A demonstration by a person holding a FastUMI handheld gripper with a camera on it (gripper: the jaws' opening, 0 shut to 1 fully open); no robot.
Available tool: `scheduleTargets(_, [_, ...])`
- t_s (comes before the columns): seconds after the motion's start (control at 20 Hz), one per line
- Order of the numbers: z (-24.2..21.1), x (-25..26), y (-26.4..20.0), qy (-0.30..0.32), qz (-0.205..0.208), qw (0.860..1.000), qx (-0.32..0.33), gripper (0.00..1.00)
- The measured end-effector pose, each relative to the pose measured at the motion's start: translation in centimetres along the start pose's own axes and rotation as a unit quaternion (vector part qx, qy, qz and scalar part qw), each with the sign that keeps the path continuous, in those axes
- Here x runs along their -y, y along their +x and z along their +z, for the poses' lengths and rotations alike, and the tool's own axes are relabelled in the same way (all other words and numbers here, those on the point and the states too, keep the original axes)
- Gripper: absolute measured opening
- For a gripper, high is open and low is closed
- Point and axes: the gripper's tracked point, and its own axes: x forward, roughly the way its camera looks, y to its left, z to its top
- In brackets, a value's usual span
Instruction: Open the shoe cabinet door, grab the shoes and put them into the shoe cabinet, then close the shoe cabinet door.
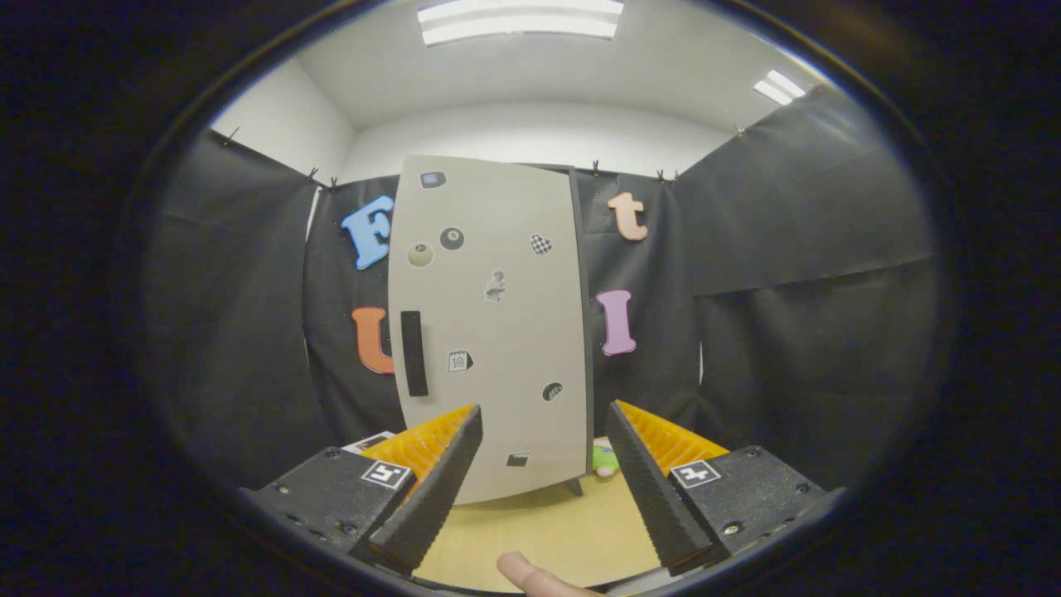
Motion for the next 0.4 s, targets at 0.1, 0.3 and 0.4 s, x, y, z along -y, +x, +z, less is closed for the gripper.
scheduleTargets(0.1, [-0.30,0.07,0.01,0.001,-0.003,1.000,-0.005,0.99])
scheduleTargets(0.3, [-0.83,-0.33,-0.14,-0.002,0.001,1.000,-0.007,0.99])
scheduleTargets(0.4, [-0.99,-0.39,-0.29,-0.006,0.002,1.000,-0.007,0.99])
